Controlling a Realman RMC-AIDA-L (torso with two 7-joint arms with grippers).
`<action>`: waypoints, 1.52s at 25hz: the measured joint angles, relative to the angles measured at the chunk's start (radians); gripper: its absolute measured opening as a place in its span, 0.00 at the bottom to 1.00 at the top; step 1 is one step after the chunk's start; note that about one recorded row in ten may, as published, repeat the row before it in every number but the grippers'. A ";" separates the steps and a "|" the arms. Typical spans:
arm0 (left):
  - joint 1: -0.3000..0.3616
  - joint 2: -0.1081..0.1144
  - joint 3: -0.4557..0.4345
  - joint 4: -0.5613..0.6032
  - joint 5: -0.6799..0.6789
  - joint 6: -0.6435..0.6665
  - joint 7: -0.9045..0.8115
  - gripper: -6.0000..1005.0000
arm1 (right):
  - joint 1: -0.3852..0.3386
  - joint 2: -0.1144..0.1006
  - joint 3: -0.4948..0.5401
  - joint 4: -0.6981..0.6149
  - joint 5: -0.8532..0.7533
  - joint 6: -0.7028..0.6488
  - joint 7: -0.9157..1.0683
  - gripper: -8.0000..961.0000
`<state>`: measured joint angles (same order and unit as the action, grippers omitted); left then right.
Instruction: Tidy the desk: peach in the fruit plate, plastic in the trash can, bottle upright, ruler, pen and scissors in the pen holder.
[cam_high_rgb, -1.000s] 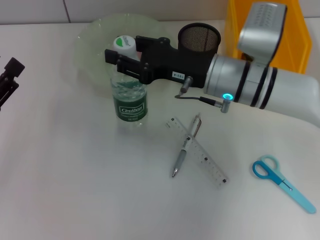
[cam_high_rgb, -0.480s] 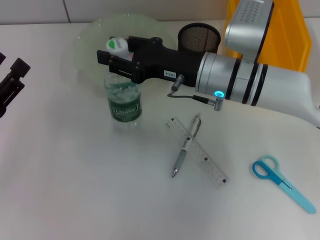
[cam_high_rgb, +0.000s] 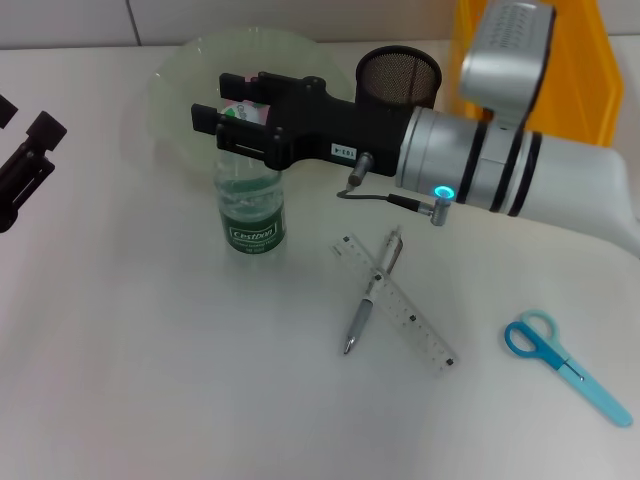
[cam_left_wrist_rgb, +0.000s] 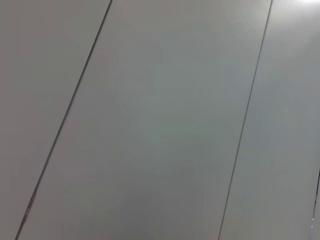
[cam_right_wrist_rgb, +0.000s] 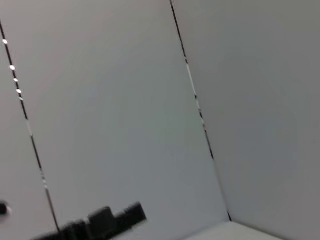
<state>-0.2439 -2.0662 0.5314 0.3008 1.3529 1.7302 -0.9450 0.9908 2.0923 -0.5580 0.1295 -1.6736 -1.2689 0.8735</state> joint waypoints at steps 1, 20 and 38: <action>0.000 0.000 0.000 0.000 0.000 0.000 0.000 0.72 | -0.009 0.000 0.000 -0.011 0.000 -0.025 0.008 0.59; -0.013 0.002 0.002 0.000 0.007 0.006 -0.006 0.72 | -0.531 -0.034 -0.093 -1.105 -0.087 -0.541 0.768 0.71; -0.043 0.002 0.035 0.001 0.021 -0.004 -0.003 0.72 | -0.613 -0.005 -0.575 -1.923 -0.817 -0.758 1.662 0.71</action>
<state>-0.2866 -2.0644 0.5661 0.3014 1.3736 1.7266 -0.9482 0.3775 2.0872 -1.1327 -1.7931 -2.4902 -2.0265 2.5354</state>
